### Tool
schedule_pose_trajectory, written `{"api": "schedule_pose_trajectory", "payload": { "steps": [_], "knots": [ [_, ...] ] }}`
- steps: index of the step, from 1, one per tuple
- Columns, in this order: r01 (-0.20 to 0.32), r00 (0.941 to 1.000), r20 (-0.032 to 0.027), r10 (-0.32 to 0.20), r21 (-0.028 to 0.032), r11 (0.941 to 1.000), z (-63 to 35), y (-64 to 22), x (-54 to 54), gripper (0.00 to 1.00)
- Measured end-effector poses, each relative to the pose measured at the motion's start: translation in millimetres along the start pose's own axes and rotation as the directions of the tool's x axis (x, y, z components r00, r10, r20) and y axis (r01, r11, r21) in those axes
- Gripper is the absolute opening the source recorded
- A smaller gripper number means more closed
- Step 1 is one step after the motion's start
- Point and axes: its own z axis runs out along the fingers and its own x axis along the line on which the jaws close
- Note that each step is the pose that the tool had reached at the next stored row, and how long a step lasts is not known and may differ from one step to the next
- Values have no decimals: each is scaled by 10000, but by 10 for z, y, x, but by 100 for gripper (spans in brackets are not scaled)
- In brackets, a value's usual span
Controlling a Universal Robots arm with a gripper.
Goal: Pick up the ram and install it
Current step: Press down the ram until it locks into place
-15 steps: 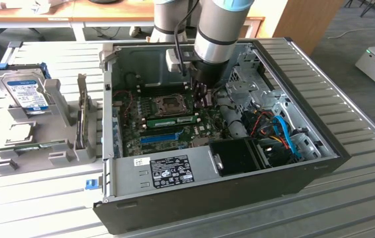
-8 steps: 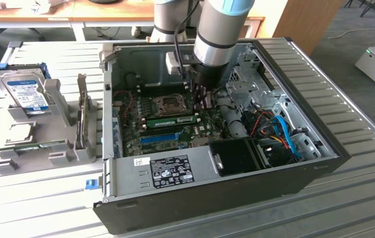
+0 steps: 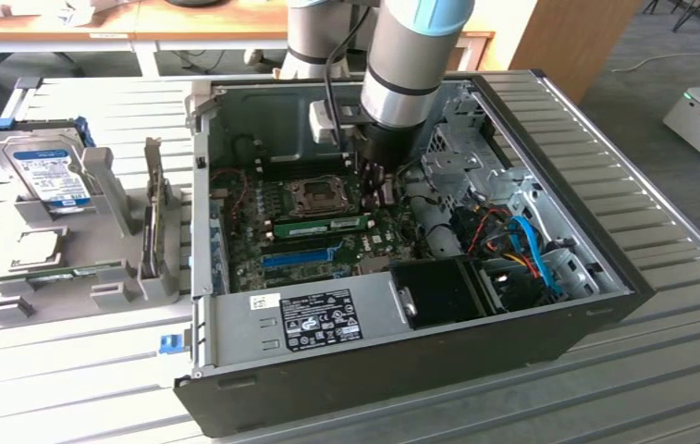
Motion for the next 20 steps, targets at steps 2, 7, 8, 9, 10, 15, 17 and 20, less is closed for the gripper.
{"api": "schedule_pose_trajectory", "payload": {
  "steps": [2, 7, 8, 9, 10, 15, 17, 20],
  "knots": [
    [0, 10000, 2, 0, 1, 10000, 1, 0, 0, 11],
    [0, 10000, 3, 0, 0, 10000, 0, -30, -1, 11],
    [1, 10000, 3, -1, -1, 10000, 0, -42, -1, 11],
    [1, 10000, 4, -1, -1, 10000, 0, -48, -1, 11],
    [1, 10000, 4, -1, -1, 10000, 0, -48, -1, 11],
    [0, 10000, 3, 0, -1, 10000, -1, -48, 7, 11],
    [0, 10000, 3, 0, -1, 10000, -2, -48, 13, 11],
    [0, 10000, 3, 0, -1, 10000, -3, -48, 21, 11]
  ]
}}
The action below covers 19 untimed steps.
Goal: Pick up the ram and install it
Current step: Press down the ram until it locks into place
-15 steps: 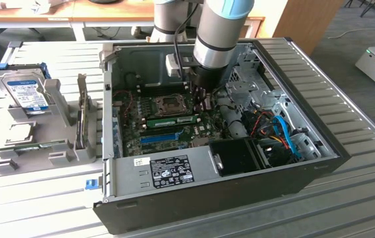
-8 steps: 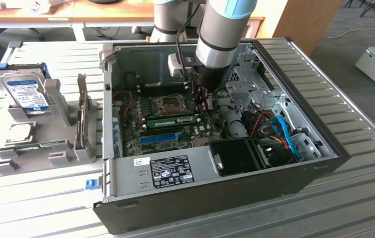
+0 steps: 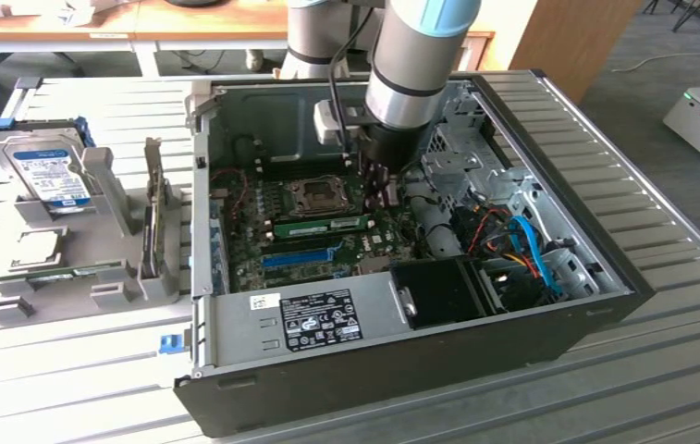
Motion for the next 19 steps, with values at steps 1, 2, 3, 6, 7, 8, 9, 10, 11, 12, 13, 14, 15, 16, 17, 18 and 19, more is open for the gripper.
{"api": "schedule_pose_trajectory", "payload": {
  "steps": [1, 2, 3, 6, 7, 8, 9, 10, 11, 12, 13, 14, 15, 16, 17, 18, 19],
  "knots": [
    [0, 10000, 0, 0, 0, 10000, 0, 0, 2, 11],
    [0, 10000, 0, 0, 0, 10000, 0, 0, 4, 11],
    [0, 10000, 1, 0, 0, 10000, 0, 0, 5, 11],
    [0, 10000, 1, 0, 1, 10000, 0, 0, 5, 11],
    [0, 10000, 0, 0, 1, 10000, 0, 0, 5, 11],
    [0, 10000, 1, 0, 0, 10000, 2, 0, 6, 11],
    [0, 10000, 2, 0, 1, 10000, 7, 0, 7, 11],
    [0, 10000, 1, 0, 1, 10000, 12, -1, 7, 11],
    [0, 10000, 0, 0, 0, 10000, 16, -1, 7, 11],
    [0, 10000, 0, 0, 0, 10000, 21, -1, 8, 11],
    [0, 10000, -1, 0, 0, 10000, 25, -1, 8, 11],
    [0, 10000, -1, 0, 0, 10000, 29, -1, 8, 11],
    [0, 10000, 0, 0, 0, 10000, 33, -2, 9, 11],
    [0, 10000, 0, 0, 0, 10000, 38, -2, 9, 11],
    [0, 10000, -1, 0, 0, 10000, 42, -2, 10, 11],
    [0, 10000, -2, 0, 0, 10000, 42, -2, 10, 11],
    [0, 10000, -2, 0, 0, 10000, 43, -2, 10, 11]
  ]
}}
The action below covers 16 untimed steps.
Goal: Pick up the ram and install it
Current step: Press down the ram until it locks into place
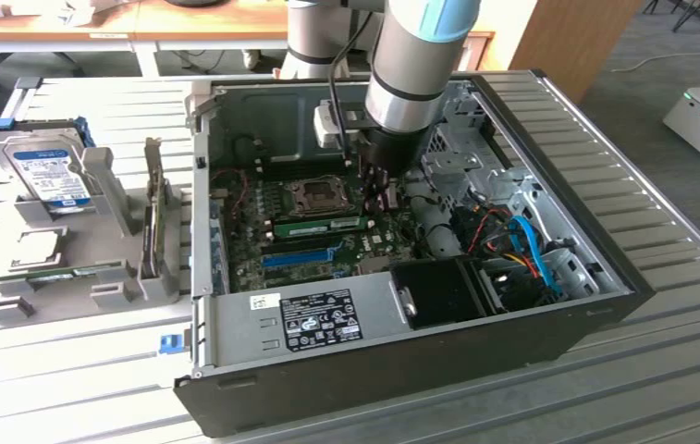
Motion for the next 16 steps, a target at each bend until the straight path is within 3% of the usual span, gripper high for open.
{"api": "schedule_pose_trajectory", "payload": {
  "steps": [16],
  "knots": [
    [0, 10000, 2, 0, 0, 10000, 25, -1, 2, 11]
  ]
}}
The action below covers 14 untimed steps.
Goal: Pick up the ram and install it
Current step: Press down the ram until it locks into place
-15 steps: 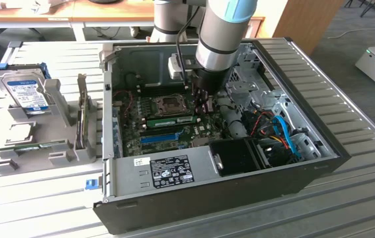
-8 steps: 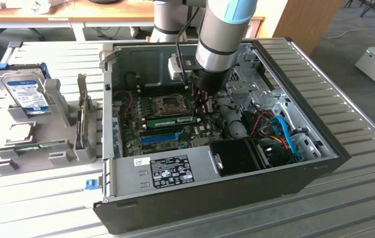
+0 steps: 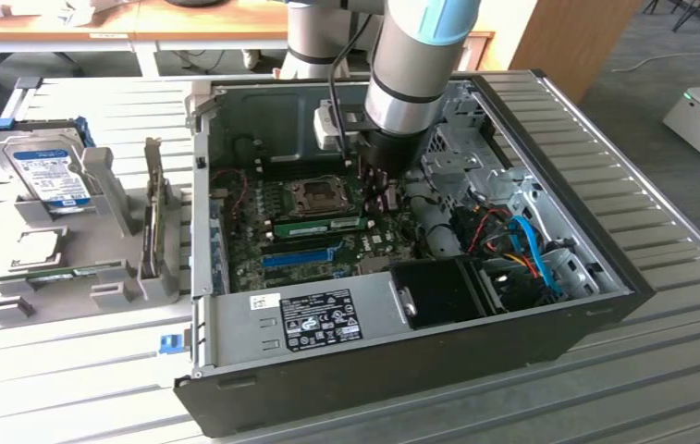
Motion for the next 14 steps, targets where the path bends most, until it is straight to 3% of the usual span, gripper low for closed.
{"api": "schedule_pose_trajectory", "payload": {
  "steps": [14],
  "knots": [
    [0, 10000, 0, 0, 0, 10000, 16, -1, 1, 11]
  ]
}}
